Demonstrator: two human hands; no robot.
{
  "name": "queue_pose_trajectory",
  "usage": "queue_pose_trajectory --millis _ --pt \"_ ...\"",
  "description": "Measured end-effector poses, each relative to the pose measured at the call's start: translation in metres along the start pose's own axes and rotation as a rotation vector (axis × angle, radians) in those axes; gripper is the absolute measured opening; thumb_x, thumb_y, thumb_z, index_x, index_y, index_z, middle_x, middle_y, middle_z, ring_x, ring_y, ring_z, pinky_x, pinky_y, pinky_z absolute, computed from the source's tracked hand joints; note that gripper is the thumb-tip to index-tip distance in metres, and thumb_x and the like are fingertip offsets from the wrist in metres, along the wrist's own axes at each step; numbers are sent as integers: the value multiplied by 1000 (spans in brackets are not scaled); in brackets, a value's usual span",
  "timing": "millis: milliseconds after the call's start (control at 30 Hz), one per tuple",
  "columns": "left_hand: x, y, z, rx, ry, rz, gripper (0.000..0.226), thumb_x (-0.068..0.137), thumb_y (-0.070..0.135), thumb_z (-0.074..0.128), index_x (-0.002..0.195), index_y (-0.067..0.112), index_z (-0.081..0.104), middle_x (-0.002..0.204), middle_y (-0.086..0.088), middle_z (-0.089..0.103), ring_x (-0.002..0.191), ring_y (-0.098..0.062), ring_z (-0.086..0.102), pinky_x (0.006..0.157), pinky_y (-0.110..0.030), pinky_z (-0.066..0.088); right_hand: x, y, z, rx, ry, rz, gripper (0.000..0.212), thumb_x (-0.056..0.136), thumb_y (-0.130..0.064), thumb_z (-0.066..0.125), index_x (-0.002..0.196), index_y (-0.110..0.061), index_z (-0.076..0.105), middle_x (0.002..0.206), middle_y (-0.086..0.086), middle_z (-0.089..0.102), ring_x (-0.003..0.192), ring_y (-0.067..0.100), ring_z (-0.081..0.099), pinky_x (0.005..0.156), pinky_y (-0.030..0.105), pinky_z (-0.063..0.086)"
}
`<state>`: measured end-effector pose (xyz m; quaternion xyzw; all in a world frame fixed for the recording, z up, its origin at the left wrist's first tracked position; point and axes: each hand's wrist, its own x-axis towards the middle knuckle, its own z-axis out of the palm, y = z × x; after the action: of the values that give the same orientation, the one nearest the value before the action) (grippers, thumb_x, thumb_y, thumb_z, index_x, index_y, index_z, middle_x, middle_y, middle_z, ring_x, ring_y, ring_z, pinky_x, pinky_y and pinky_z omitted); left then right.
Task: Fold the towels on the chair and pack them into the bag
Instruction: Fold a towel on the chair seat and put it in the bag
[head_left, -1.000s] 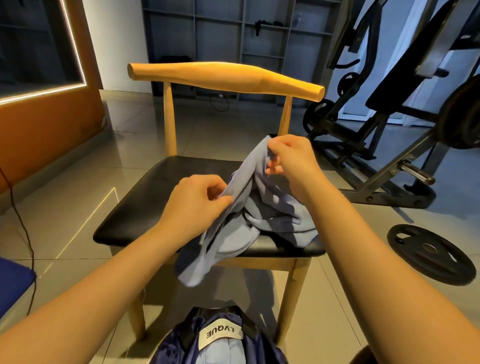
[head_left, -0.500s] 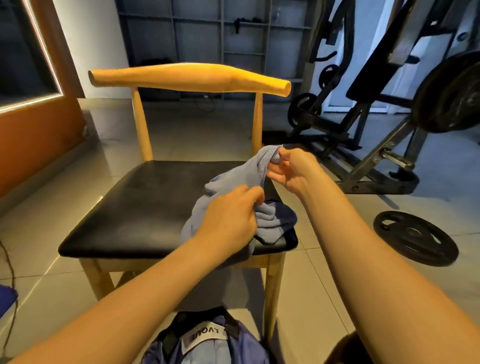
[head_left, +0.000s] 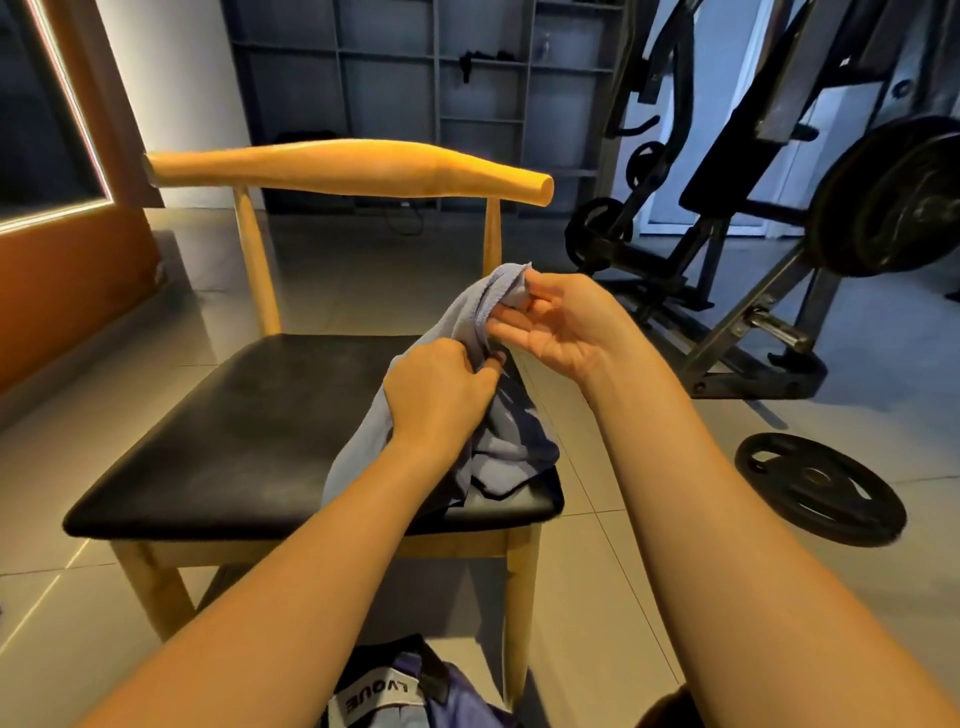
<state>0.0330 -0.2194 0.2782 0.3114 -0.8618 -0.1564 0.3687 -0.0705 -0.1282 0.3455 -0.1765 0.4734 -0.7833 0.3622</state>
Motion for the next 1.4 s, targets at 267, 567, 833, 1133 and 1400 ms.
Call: queue_pose_trajectory --millis 267,567,833,1133,1400 --pt "14 2 -35 -113 126 -3 49 89 60 59 56 23 57 53 7 57 54 -13 55 50 -26 34 -12 -10 35 32 -147 -50 39 109 -20 42 142 -2 51 136 22 62 123 38 63 96 52 54" --pt "34 -33 -99 -225 -94 193 29 83 23 71 60 11 58 55 -4 56 56 -17 51 59 -32 44 -15 -19 42 182 -125 -190 36 110 -17 40 137 3 53 117 23 69 115 37 66 96 49 56" --pt "100 -66 -183 -96 -43 404 11 98 16 63 107 21 69 98 0 68 90 -20 61 82 -36 55 -16 -14 55 1 -106 -326 23 107 -14 46 122 -6 62 122 17 71 112 31 70 89 45 61" --pt "38 -128 -108 -71 -376 281 18 87 6 68 90 24 69 82 6 68 73 -13 59 70 -36 53 -1 16 17 -59 191 -215 19 107 -14 48 95 -7 62 93 8 69 88 21 69 72 31 55" --pt "-17 -161 -81 -108 -282 179 22 91 13 68 91 32 55 85 11 65 77 -10 61 65 -27 51 5 30 -6 -137 417 -200 12 103 -11 55 97 -3 62 81 7 69 72 17 71 73 34 61"
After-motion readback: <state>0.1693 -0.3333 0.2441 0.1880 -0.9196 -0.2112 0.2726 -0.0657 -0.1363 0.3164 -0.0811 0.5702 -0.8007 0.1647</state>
